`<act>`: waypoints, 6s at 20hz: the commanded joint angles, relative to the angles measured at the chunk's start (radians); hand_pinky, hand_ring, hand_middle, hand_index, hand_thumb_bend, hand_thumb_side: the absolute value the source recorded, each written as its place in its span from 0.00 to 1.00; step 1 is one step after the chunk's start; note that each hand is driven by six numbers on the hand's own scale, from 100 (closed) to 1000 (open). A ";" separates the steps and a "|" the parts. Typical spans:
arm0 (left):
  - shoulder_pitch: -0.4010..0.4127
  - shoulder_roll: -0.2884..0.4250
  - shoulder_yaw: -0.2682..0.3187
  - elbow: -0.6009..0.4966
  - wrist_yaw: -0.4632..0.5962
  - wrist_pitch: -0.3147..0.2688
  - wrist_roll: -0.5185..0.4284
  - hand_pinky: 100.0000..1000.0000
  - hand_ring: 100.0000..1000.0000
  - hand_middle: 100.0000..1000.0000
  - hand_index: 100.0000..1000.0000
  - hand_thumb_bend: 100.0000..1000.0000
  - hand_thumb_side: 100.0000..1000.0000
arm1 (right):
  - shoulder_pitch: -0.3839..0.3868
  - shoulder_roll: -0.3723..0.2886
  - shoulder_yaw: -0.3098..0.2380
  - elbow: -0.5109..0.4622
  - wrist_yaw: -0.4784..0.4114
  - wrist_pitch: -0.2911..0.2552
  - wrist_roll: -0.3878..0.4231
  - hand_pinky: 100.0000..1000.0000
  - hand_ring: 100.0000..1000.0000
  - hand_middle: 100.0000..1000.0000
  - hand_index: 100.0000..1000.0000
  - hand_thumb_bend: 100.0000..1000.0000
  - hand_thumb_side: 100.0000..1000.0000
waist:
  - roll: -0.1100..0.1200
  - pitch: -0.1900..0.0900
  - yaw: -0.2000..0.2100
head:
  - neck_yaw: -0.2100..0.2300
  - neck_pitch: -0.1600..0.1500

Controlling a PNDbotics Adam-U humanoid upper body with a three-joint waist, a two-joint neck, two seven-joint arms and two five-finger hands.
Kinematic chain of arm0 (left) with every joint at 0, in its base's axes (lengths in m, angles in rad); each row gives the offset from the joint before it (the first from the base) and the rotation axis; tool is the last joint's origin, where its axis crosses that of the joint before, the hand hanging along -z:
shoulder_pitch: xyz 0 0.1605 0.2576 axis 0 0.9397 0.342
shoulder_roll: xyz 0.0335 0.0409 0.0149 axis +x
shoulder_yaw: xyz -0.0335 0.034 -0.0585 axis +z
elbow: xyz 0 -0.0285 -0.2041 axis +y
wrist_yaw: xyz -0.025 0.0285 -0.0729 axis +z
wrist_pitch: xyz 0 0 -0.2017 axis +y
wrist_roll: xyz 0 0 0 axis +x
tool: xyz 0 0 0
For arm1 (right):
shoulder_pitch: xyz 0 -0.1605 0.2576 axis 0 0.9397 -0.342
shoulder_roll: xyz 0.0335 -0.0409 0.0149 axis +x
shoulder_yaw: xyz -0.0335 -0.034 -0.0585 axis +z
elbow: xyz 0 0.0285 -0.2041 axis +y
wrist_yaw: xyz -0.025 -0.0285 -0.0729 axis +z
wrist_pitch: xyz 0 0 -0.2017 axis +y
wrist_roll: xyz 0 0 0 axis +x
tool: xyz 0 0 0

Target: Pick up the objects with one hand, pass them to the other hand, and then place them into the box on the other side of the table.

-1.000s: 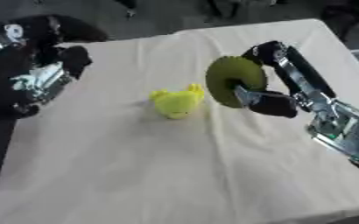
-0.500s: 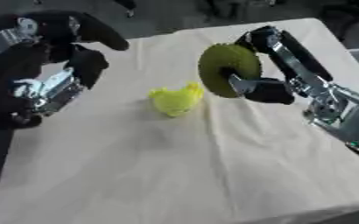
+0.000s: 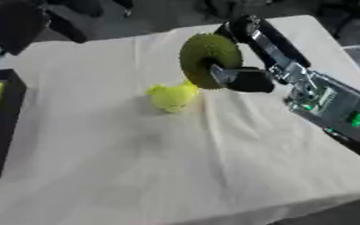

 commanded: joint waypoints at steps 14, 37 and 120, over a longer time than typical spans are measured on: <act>0.003 0.020 -0.013 -0.014 -0.033 0.052 -0.061 0.79 0.93 0.77 0.79 0.00 0.65 | 0.000 -0.048 -0.023 -0.015 -0.119 0.026 0.088 0.49 0.34 0.28 0.46 0.00 0.00 | -0.019 -0.029 -0.001 | 0.029 0.030; 0.000 -0.146 -0.137 0.093 -0.436 0.175 -0.106 0.85 0.98 0.81 0.90 0.22 0.45 | -0.037 -0.086 -0.061 -0.015 -0.357 -0.025 0.296 0.47 0.32 0.28 0.46 0.00 0.00 | -0.027 -0.023 -0.014 | 0.052 0.011; 0.046 -0.422 -0.211 0.458 -0.408 0.206 0.304 0.86 0.99 0.77 0.84 0.22 0.56 | -0.070 -0.072 -0.030 -0.015 -0.604 0.016 0.554 0.39 0.27 0.24 0.42 0.00 0.00 | -0.026 -0.001 -0.029 | 0.120 0.002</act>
